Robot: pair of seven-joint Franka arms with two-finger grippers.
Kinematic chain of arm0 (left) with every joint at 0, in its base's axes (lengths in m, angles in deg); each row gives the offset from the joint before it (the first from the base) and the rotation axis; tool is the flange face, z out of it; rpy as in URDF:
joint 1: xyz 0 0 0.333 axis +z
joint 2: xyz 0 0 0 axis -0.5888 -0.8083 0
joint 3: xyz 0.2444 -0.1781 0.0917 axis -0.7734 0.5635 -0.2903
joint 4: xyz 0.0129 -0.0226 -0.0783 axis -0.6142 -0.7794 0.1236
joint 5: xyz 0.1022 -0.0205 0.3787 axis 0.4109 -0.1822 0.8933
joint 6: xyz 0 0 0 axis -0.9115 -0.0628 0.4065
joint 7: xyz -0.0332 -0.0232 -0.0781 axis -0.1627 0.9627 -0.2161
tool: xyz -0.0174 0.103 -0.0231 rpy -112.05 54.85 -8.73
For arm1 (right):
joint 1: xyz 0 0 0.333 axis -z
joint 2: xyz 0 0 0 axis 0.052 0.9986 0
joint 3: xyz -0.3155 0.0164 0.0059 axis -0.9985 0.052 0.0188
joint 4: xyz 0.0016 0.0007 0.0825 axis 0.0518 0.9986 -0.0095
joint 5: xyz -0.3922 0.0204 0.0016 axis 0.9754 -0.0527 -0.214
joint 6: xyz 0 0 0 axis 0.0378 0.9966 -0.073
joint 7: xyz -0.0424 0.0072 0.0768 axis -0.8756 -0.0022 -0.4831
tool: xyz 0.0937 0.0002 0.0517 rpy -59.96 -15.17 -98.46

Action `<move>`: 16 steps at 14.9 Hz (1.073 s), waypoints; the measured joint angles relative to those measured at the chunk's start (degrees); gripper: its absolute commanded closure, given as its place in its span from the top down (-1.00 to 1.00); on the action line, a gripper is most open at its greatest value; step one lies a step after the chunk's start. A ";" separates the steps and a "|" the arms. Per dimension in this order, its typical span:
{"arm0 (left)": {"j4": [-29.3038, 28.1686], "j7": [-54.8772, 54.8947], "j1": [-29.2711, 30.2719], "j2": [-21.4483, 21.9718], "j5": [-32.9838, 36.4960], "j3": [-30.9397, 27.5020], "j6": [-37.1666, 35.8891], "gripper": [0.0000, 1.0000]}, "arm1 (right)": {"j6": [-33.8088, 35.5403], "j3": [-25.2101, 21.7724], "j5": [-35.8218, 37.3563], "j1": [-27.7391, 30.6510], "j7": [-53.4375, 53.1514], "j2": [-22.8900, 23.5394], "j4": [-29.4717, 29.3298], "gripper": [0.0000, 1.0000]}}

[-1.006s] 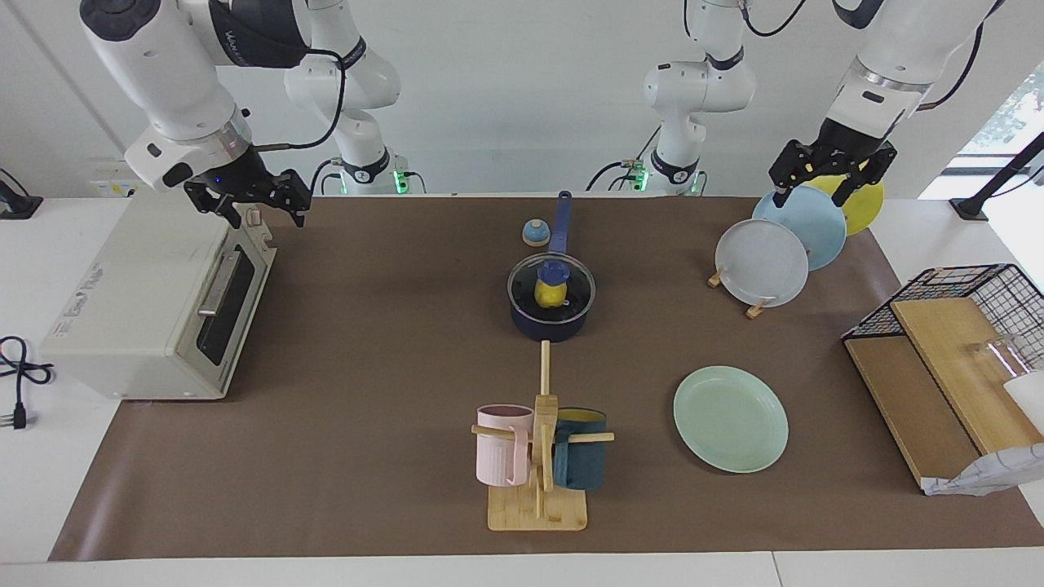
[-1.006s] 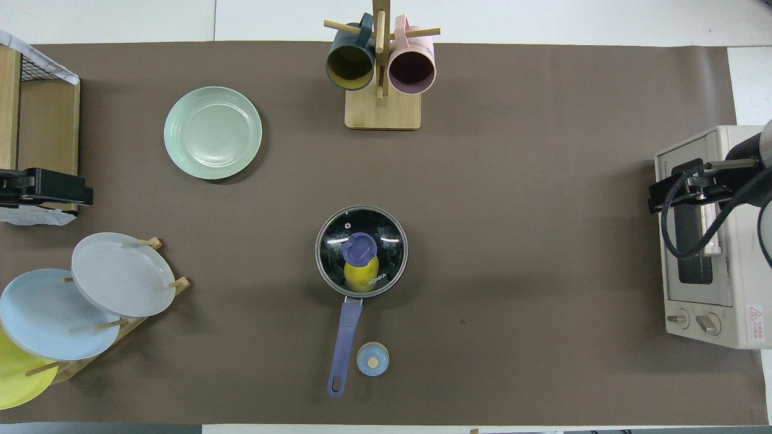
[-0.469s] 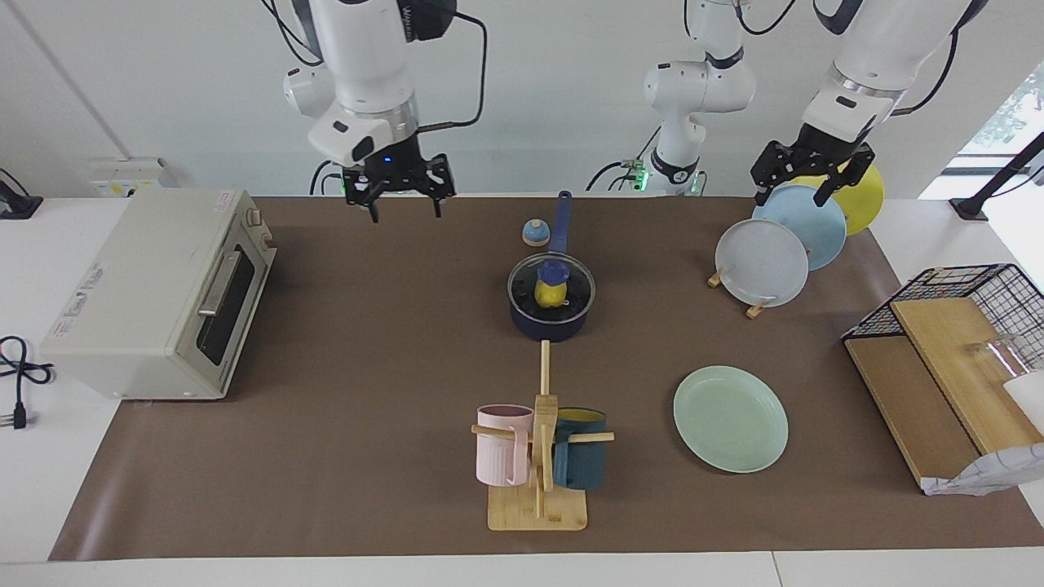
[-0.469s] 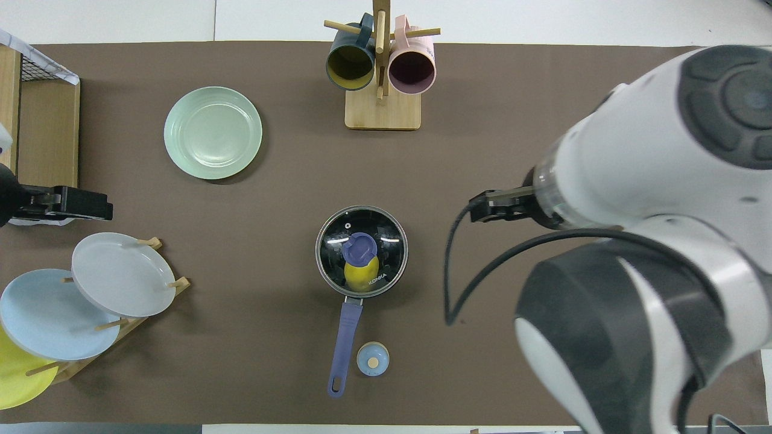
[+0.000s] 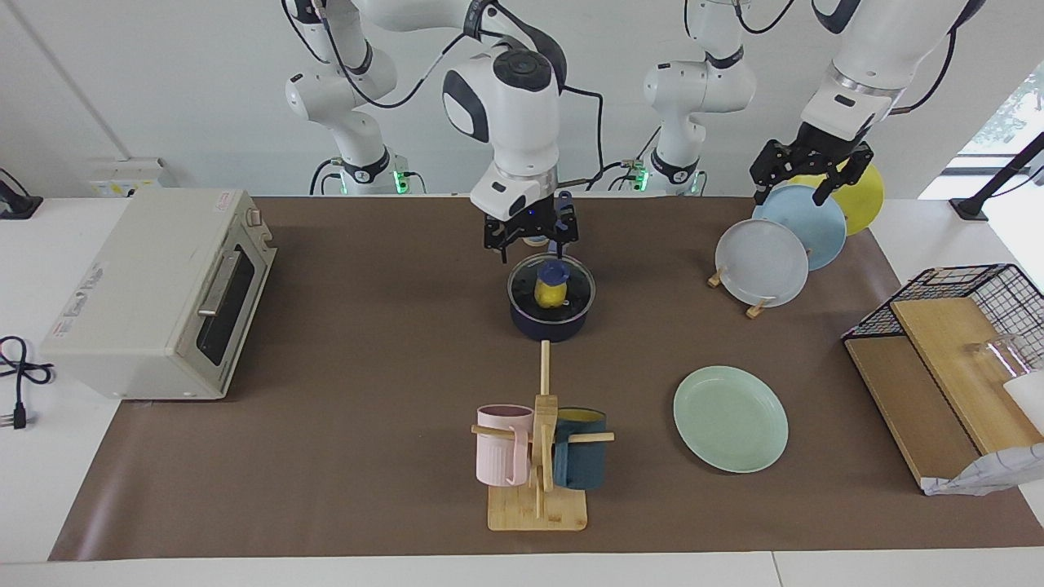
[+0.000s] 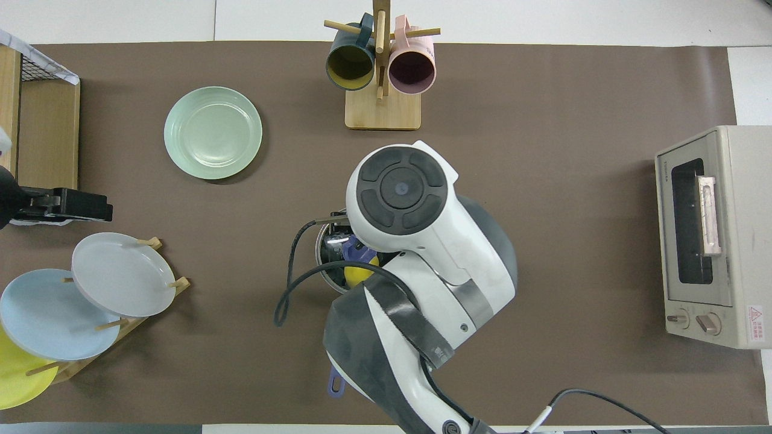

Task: Transfer potato from pot to plate
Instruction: 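Reach the right gripper to the glass lid knob and grasp it, then lift the lid off the pot while the left gripper approaches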

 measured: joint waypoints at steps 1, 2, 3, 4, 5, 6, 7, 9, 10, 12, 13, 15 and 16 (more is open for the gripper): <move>-0.01 -0.01 0.00 0.00 0.00 0.00 0.43 1.00 | -0.39 -0.04 0.14 -0.97 -0.24 0.67 0.01 1.00; -0.01 -0.03 0.00 0.00 0.00 0.00 0.73 1.00 | -0.79 -0.08 0.81 -1.98 -0.36 1.23 0.03 1.00; -0.02 -0.03 0.00 0.00 0.00 0.00 0.81 1.00 | -1.53 -0.11 1.87 -2.88 -0.75 1.83 0.08 1.00; -0.03 -0.03 0.00 0.00 0.00 0.00 0.82 1.00 | -2.28 -0.13 2.67 -3.60 -1.44 2.49 0.14 1.00; -0.05 -0.03 -0.02 0.00 0.00 0.01 0.82 1.00 | -3.04 -0.14 2.98 -4.25 -1.78 3.16 0.36 1.00; -0.05 -0.04 -0.06 0.00 0.00 0.04 0.83 1.00 | -4.11 -0.16 3.14 -4.72 -1.93 3.69 1.00 1.00; -0.05 -0.05 -0.07 0.00 0.00 0.07 0.84 1.00 | -5.45 -0.17 3.22 -5.01 -2.00 3.97 2.14 1.00; -0.06 -0.06 -0.09 0.00 0.00 0.12 0.84 1.00 | -7.79 -0.21 3.31 -5.17 -2.01 3.99 4.44 1.00; -0.06 -0.06 -0.09 0.00 0.00 0.12 0.85 1.00 | -8.28 -0.26 3.34 -5.16 -2.01 3.99 5.01 1.00; -0.09 -0.06 -0.10 0.00 0.00 0.14 0.85 1.00 | -8.42 -0.35 3.46 -5.16 -2.01 3.88 5.36 1.00; -0.15 -0.06 -0.10 0.00 0.00 0.14 0.85 1.00 | -8.44 -0.37 3.51 -5.16 -2.01 3.78 5.47 0.86; -0.38 -0.06 -0.11 0.01 0.00 0.16 0.85 1.00 | -8.45 -0.38 3.56 -5.16 -2.01 3.65 5.71 0.69; -0.55 -0.06 -0.20 0.03 -0.01 0.18 0.85 1.00 | -8.45 -0.38 3.58 -5.16 -2.01 3.61 5.88 0.64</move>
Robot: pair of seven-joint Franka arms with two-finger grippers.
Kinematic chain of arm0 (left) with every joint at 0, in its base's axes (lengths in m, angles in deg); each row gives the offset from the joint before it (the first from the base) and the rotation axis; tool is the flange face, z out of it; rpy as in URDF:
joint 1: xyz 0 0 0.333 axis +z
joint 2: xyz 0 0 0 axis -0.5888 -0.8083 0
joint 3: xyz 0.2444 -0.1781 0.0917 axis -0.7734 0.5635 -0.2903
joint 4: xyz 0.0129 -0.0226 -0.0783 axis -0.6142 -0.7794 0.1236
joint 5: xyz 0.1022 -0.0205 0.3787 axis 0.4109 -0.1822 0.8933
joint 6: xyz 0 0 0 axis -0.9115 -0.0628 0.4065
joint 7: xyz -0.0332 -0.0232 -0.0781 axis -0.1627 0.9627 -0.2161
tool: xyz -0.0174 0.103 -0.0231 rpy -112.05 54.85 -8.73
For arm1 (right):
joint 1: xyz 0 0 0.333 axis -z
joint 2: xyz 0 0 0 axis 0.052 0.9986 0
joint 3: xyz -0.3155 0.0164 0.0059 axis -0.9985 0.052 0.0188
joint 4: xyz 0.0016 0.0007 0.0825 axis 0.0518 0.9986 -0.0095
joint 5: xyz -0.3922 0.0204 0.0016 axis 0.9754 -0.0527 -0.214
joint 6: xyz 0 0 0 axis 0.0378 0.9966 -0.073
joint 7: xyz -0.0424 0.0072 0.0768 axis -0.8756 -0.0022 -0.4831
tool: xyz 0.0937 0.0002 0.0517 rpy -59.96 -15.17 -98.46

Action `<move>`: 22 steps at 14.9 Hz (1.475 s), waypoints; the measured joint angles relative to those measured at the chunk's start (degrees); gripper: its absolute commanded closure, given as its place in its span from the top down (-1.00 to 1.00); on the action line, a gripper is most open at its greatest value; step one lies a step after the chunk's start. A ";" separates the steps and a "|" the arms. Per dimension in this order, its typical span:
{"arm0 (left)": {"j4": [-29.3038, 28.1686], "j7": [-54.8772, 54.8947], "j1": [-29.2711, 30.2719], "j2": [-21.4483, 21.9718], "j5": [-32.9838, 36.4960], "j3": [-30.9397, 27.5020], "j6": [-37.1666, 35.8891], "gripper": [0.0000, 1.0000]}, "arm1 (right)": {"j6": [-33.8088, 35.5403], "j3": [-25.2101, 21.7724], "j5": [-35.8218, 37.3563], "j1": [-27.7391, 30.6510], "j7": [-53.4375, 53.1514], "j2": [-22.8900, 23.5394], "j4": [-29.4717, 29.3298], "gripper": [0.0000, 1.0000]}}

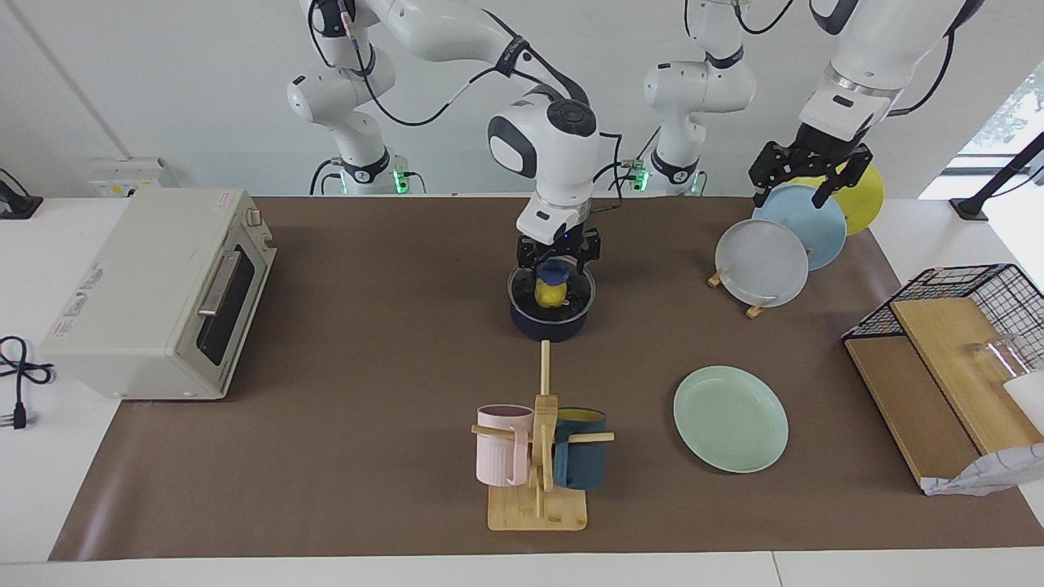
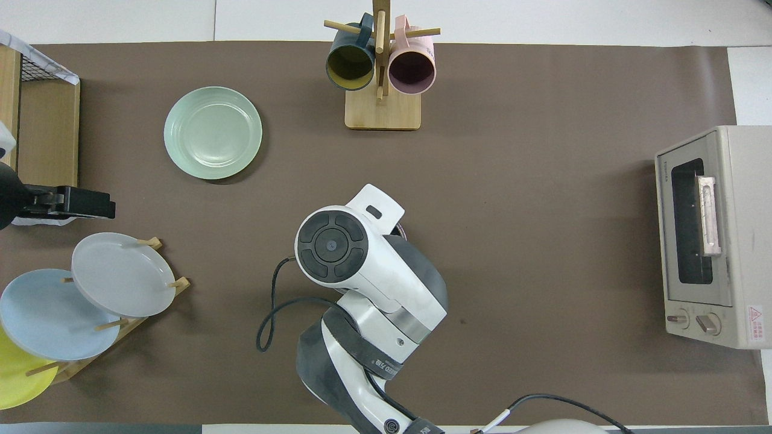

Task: Transfer potato from pot to plate
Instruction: 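Lift the lid off the pot while the left gripper approaches, then carry the lid toward the toaster while the left gripper reaches the pot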

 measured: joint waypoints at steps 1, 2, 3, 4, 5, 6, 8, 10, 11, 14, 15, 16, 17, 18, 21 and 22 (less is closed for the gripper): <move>-0.19 0.00 -0.35 0.05 -0.02 0.01 -0.01 1.00 | -0.01 0.00 0.02 0.00 0.00 -0.04 0.21 0.53; -0.37 0.00 -0.77 0.12 -0.02 0.03 -0.01 1.00 | -0.01 0.00 0.03 0.00 0.00 -0.07 0.38 0.43; -0.60 0.00 -1.23 0.23 -0.02 0.02 -0.02 1.00 | -0.02 0.00 0.07 0.00 0.00 -0.10 0.47 0.29; -0.88 -0.03 -1.59 0.39 -0.02 0.08 -0.03 1.00 | -0.02 0.00 0.10 0.00 0.00 -0.15 0.51 0.10; -1.16 -0.05 -1.93 0.57 -0.02 0.07 -0.04 1.00 | -0.02 -0.02 0.14 0.00 0.00 -0.27 0.58 -0.02; -1.42 -0.06 -2.21 0.77 -0.03 0.09 -0.04 1.00 | -0.02 -0.02 0.14 0.00 0.00 -0.37 0.69 -0.12; -2.01 -0.07 -2.92 1.18 -0.03 0.11 -0.04 1.00 | -0.04 -0.02 0.14 0.00 0.00 -0.37 0.75 -0.16; -2.90 -0.08 -3.20 1.64 -0.03 0.13 -0.05 1.00 | -0.04 -0.03 0.19 0.00 0.01 -0.38 0.74 -0.16; -3.39 -0.08 -3.26 1.89 -0.03 0.13 -0.05 1.00 | -0.04 -0.06 0.32 0.00 0.02 -0.40 0.65 -0.16; -4.53 -0.08 -3.86 2.65 -0.04 0.15 -0.05 1.00 | 1.75 -0.35 1.06 0.58 0.87 -0.71 -1.57 -0.16; -4.72 -0.16 -4.45 2.82 -0.05 0.15 -0.05 1.00 | 3.18 -0.51 1.13 1.49 2.66 -0.89 -2.77 -0.16; -4.81 -0.60 -5.03 2.92 -0.05 0.19 -0.05 1.00 | 4.36 -0.68 1.14 2.91 5.14 -1.21 -3.58 -0.16; -4.86 -1.36 -5.54 3.00 -0.05 0.23 -0.05 1.00 | 5.40 -0.81 1.14 4.88 7.83 -1.60 -4.06 -0.16; -4.92 -2.50 -6.07 3.05 -0.05 0.30 -0.04 1.00 | 6.49 -0.91 1.16 7.31 10.78 -2.06 -4.25 -0.16; -6.08 -9.06 -9.48 3.09 -0.15 0.45 1.00 1.00 | 11.05 -1.11 1.17 15.36 20.84 -3.59 -3.99 -0.16; -7.09 -12.39 -11.36 3.08 -0.16 0.54 2.83 1.00 | 12.10 -1.17 1.17 18.02 24.46 -4.23 -3.44 -0.16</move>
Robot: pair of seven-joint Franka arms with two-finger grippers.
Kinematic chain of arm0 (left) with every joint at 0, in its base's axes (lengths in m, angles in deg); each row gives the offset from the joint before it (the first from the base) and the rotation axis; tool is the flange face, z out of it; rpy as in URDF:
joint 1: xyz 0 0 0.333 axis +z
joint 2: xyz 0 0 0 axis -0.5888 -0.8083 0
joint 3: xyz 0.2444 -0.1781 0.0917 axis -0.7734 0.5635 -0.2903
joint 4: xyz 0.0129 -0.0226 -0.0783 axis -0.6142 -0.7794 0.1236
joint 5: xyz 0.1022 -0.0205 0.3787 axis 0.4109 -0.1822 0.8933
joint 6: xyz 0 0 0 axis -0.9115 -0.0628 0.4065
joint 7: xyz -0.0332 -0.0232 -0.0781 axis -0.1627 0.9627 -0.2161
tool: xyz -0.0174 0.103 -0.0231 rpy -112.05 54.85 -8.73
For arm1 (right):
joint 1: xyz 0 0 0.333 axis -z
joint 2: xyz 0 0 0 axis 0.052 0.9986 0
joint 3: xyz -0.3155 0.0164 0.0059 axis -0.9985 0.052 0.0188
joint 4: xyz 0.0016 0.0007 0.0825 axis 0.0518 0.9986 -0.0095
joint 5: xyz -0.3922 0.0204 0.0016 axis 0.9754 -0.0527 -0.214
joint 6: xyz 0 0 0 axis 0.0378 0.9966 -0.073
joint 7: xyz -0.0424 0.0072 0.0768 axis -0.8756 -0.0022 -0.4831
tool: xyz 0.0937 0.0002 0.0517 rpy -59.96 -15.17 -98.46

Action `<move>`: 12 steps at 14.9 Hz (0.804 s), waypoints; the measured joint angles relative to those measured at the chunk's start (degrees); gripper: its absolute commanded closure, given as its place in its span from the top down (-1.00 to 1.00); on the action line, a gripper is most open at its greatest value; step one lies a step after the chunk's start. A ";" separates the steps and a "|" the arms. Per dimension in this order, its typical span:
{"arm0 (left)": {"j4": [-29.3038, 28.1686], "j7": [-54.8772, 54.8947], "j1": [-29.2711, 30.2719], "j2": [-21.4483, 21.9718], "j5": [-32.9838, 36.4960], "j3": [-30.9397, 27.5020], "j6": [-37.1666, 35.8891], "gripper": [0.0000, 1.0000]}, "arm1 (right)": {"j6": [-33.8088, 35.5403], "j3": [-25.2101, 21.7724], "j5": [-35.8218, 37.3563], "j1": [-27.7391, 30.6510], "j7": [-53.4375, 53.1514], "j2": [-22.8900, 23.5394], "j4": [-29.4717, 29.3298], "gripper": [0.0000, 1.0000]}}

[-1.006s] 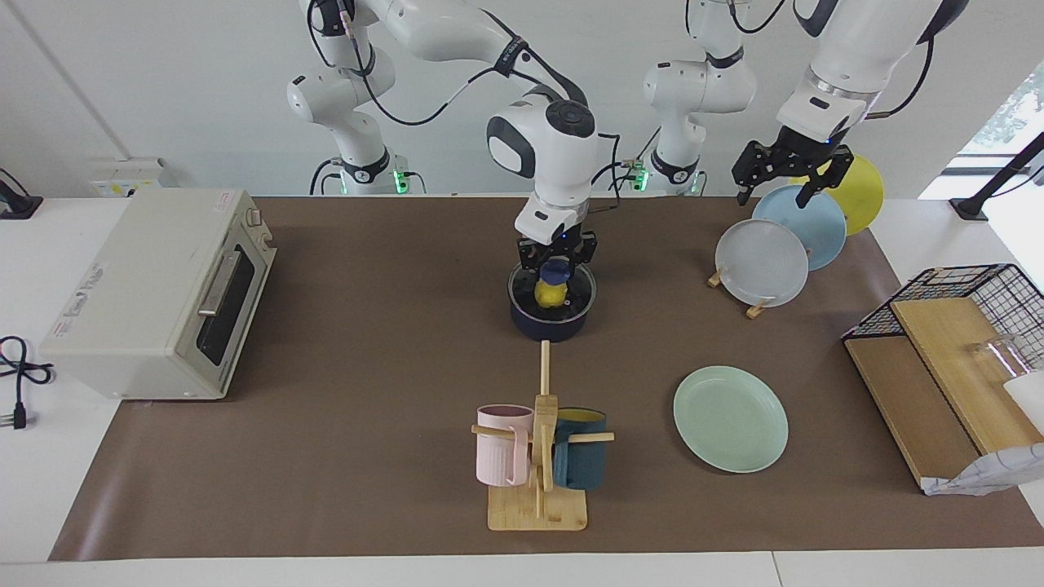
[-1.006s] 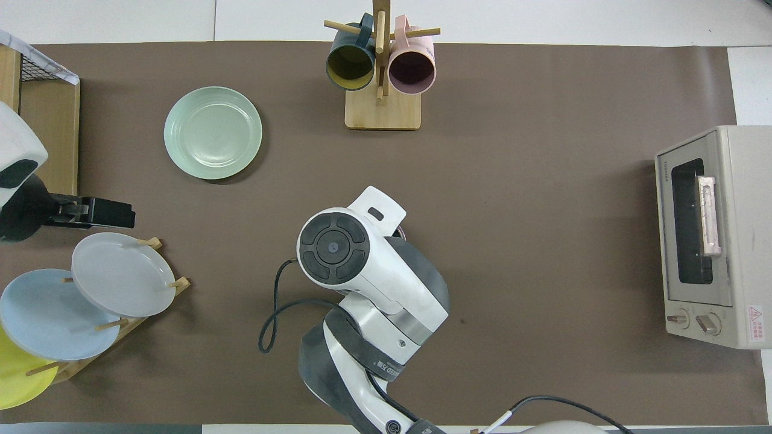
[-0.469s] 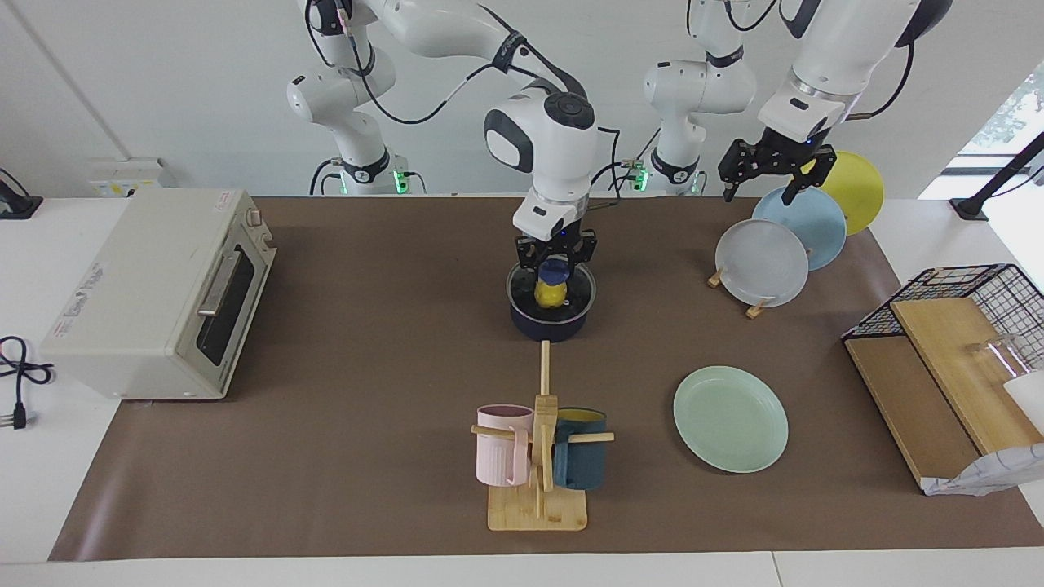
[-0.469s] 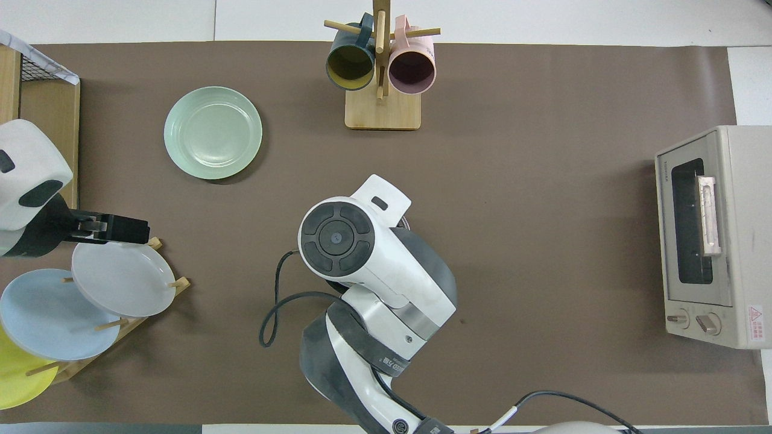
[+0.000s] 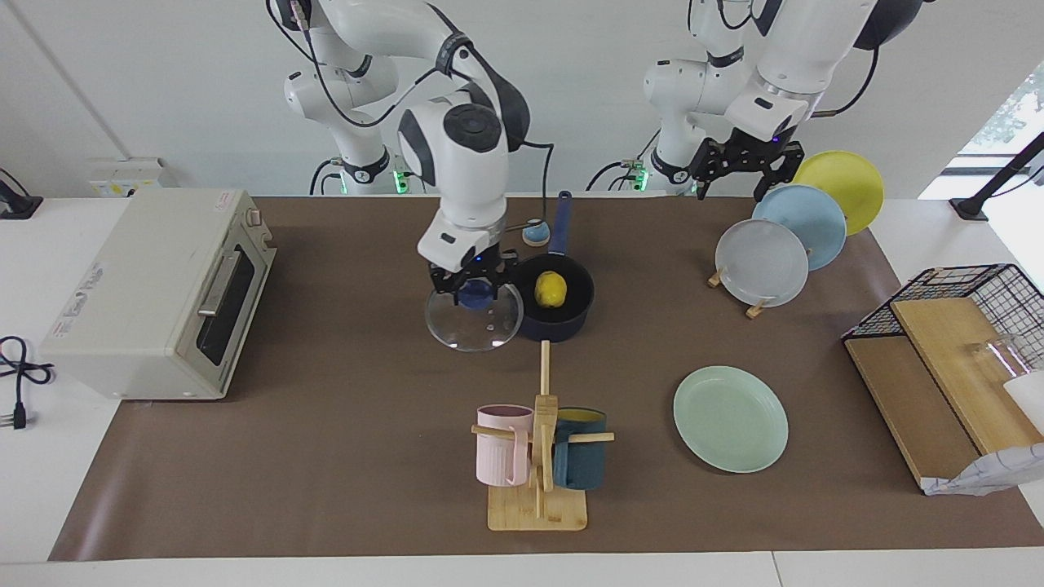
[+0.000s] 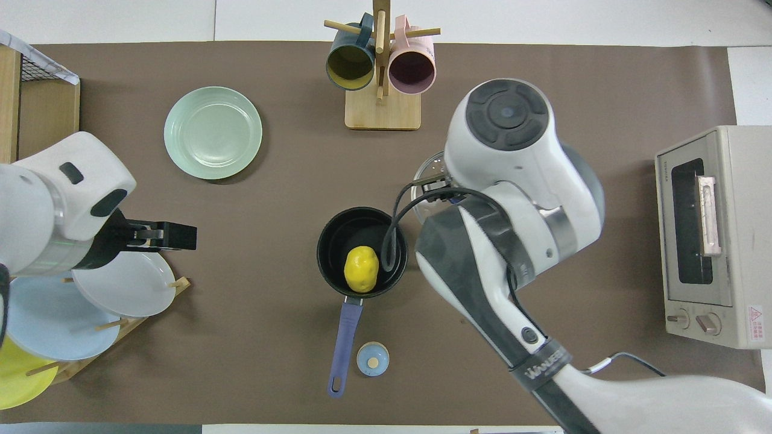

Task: Transfer potato from pot to plate
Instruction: 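Carry the lid toward the toaster while the left gripper reaches the pot, then set the lid down with the right gripper while the left gripper grasps the potato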

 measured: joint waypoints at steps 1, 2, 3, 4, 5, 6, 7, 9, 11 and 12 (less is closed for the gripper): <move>-1.37 -3.63 -2.10 -0.05 -0.02 0.11 2.15 1.00 | 0.50 -0.06 0.00 2.73 3.98 -0.84 1.12 -0.16; -3.08 -7.55 -4.59 -0.17 -0.04 0.19 4.52 1.00 | 0.56 -0.12 -0.01 5.68 8.20 -1.80 2.82 -0.16; -4.90 -11.69 -7.16 -0.48 -0.04 0.31 7.33 1.00 | 0.55 -0.15 -0.03 8.66 12.22 -2.66 4.71 -0.16; -6.51 -15.82 -9.51 -1.19 -0.04 0.42 10.42 1.00 | 0.46 -0.18 -0.03 11.37 15.83 -3.36 6.52 -0.16; -7.74 -20.12 -11.75 -2.43 -0.05 0.48 13.71 1.00 | -0.06 -0.20 -0.04 13.78 19.18 -3.98 8.40 -0.16; -8.41 -23.67 -13.47 -4.11 -0.05 0.53 16.77 1.00 | -1.46 -0.22 -0.04 15.55 21.80 -4.52 10.32 -0.15; -8.69 -26.38 -14.80 -6.30 -0.04 0.56 19.81 1.00 | -3.73 -0.21 -0.05 16.94 23.94 -5.11 12.56 -0.14; -8.80 -29.84 -16.87 -11.53 0.00 0.49 24.53 1.00 | -9.86 -0.20 -0.05 19.10 27.75 -6.41 18.16 -0.14; -8.76 -32.63 -18.17 -16.42 0.17 0.48 28.86 1.00 | -14.77 -0.20 -0.05 20.60 29.93 -7.66 23.32 -0.13; -8.69 -33.27 -18.47 -18.13 0.18 0.48 30.21 1.00 | -16.46 -0.20 -0.04 20.96 30.28 -8.24 25.38 -0.13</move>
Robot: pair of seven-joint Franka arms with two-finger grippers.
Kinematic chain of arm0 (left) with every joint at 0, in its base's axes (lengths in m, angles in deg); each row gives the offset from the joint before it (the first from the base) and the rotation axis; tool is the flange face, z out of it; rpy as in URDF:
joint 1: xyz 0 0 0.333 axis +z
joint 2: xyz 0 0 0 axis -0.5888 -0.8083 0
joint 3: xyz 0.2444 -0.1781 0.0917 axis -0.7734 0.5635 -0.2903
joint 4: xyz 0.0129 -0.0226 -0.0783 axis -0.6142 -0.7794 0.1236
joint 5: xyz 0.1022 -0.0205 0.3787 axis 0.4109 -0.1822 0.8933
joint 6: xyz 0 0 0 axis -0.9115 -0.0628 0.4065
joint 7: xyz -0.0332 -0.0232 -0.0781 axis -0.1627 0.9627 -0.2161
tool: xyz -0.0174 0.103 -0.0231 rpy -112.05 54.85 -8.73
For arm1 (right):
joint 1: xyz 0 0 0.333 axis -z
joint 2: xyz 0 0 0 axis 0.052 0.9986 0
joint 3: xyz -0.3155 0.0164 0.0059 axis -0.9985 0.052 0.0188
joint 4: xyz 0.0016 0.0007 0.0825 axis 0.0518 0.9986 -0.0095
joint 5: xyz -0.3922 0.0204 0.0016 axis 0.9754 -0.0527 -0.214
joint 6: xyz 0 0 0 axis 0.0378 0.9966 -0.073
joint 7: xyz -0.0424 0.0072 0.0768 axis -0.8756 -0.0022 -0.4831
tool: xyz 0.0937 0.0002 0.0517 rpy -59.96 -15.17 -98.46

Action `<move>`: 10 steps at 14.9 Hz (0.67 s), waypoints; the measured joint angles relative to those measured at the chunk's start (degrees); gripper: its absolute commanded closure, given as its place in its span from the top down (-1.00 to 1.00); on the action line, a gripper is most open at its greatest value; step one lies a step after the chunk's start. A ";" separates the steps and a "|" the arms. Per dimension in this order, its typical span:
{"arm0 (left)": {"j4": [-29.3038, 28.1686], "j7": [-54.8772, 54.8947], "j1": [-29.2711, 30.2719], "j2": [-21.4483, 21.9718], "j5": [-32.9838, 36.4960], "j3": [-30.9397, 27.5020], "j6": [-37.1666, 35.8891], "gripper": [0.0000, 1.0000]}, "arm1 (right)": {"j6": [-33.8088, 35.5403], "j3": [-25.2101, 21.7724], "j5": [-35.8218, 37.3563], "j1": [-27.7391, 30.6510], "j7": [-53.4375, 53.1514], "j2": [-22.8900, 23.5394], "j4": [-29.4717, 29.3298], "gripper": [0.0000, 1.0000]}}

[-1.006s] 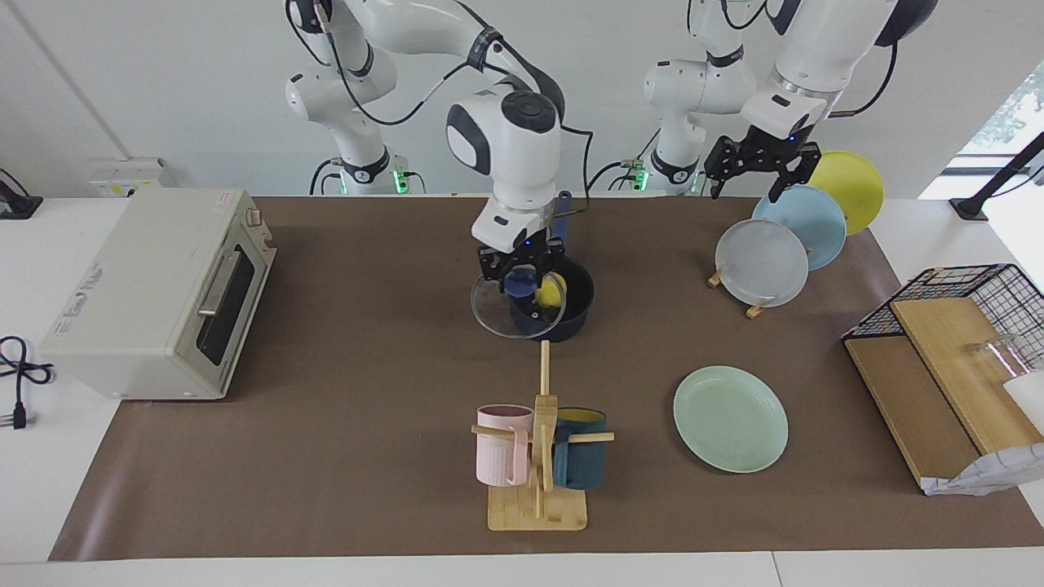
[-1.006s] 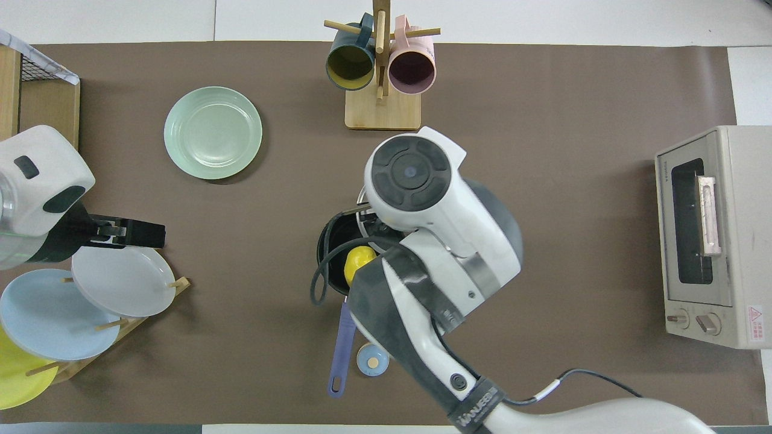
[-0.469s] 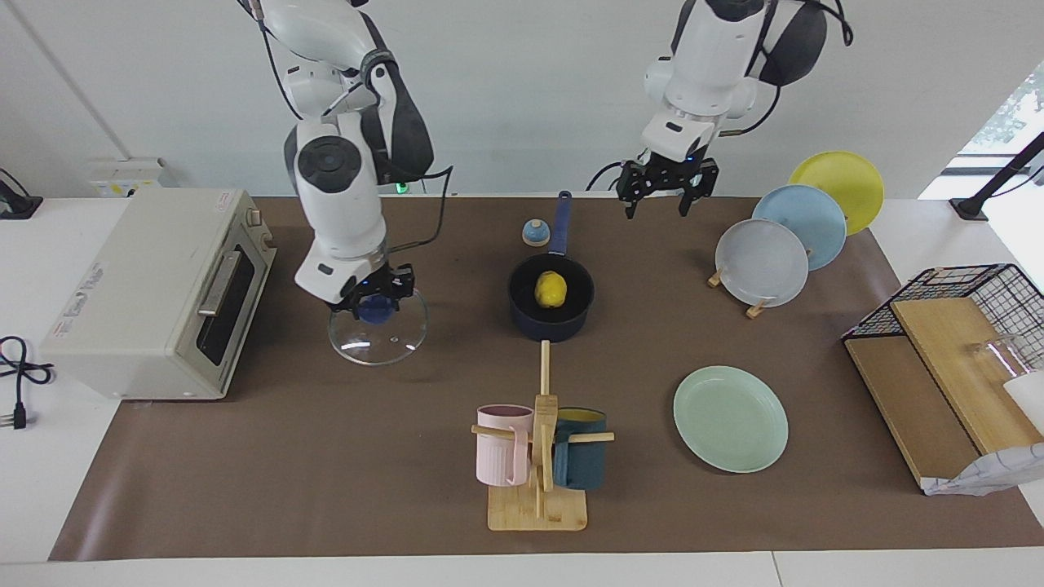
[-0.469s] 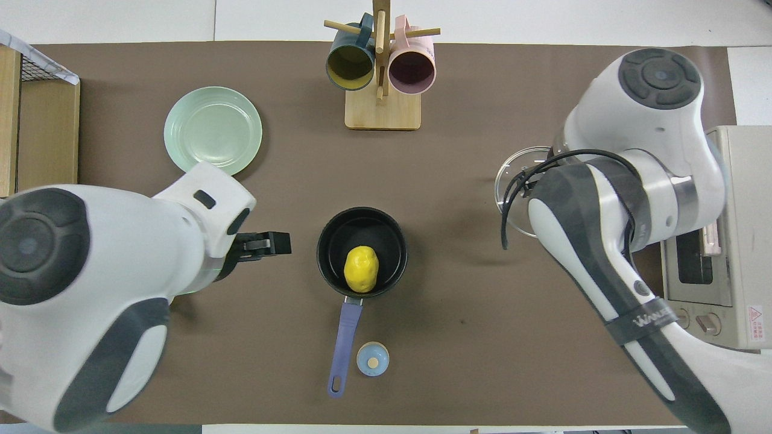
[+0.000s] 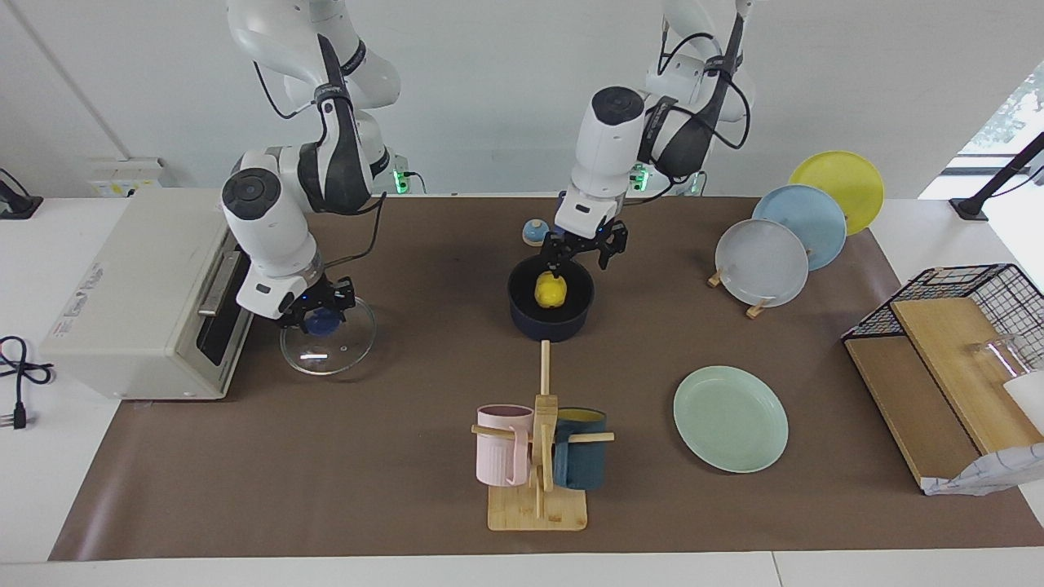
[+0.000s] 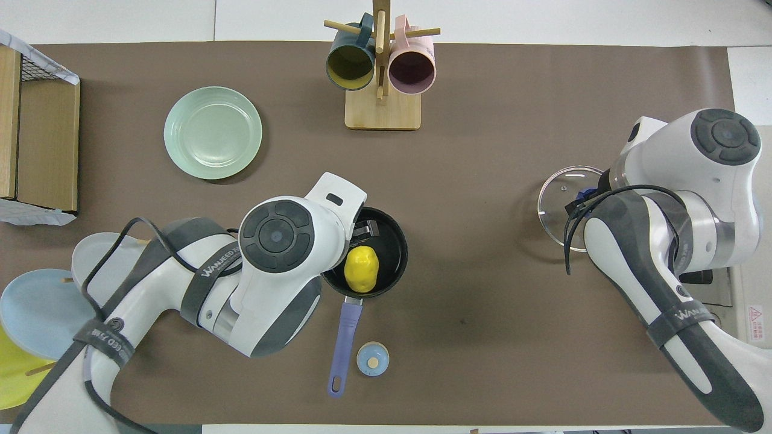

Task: Transfer potato from pot to plate
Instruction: 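Set the lid down with the right gripper while the left gripper grasps the potato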

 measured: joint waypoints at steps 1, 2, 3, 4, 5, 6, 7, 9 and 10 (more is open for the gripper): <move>0.05 -0.18 -0.13 -1.01 0.00 0.02 0.63 1.00 | -1.53 0.00 0.00 0.07 0.12 -0.60 1.80 -0.13; 0.10 -0.18 -0.43 -1.46 0.00 0.00 0.71 1.00 | -2.99 0.04 0.00 0.07 0.28 -1.19 3.38 -0.13; 0.10 -0.20 -0.91 -1.68 0.02 -0.02 0.71 1.00 | -4.55 0.04 0.00 0.27 0.70 -1.79 4.97 -0.13; 0.10 -0.21 -1.39 -1.92 0.46 -0.04 0.71 1.00 | -6.03 0.06 0.00 0.90 1.22 -2.33 6.56 -0.12; 0.09 -0.21 -1.80 -2.29 1.51 0.00 0.78 1.00 | -7.34 0.06 0.00 1.79 2.01 -2.83 8.18 -0.11; 0.08 -0.21 -2.36 -2.87 2.44 -0.02 1.07 1.00 | -8.54 0.04 0.00 2.60 2.80 -3.26 9.63 -0.10; 0.06 -0.21 -2.98 -3.72 2.83 -0.02 1.73 1.00 | -9.66 0.03 0.00 3.12 3.42 -3.55 10.64 -0.09; 0.06 -0.21 -3.89 -5.61 3.12 0.01 3.14 1.00 | -10.26 0.10 0.00 3.23 3.63 -3.96 11.58 -0.08; 0.07 -0.21 -4.24 -6.34 3.15 -0.01 3.69 1.00 | -10.66 0.19 0.00 3.23 3.63 -4.11 12.02 -0.07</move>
